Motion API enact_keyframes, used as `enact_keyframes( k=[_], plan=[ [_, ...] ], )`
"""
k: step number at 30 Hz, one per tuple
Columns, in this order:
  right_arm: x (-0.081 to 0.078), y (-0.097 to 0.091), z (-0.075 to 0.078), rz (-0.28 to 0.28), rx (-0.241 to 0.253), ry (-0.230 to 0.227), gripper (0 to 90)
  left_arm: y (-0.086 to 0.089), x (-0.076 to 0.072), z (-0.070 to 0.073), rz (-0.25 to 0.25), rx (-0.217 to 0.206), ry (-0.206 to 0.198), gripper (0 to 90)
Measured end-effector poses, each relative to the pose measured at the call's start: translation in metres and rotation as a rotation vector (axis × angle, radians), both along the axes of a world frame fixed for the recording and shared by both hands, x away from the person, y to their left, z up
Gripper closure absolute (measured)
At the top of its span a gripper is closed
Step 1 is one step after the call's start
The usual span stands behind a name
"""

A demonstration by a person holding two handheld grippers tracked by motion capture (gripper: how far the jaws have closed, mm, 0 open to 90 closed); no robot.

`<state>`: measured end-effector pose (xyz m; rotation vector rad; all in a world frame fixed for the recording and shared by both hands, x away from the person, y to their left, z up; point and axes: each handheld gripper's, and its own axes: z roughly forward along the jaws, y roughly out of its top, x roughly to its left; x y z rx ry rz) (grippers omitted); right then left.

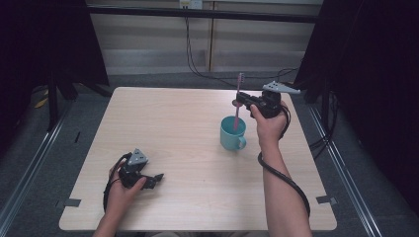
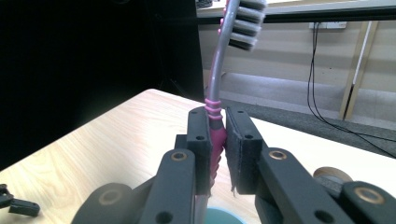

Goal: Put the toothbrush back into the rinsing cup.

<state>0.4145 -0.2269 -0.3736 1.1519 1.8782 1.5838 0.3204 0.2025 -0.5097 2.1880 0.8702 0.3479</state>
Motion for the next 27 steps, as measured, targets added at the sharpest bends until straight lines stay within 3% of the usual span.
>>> enact_keyframes(
  k=[27],
  plan=[
    [0.001,-0.001,-0.028,-0.043,-0.028,0.03,80.9,0.001,-0.001,0.001,-0.009,0.017,-0.003,15.0]
  ],
)
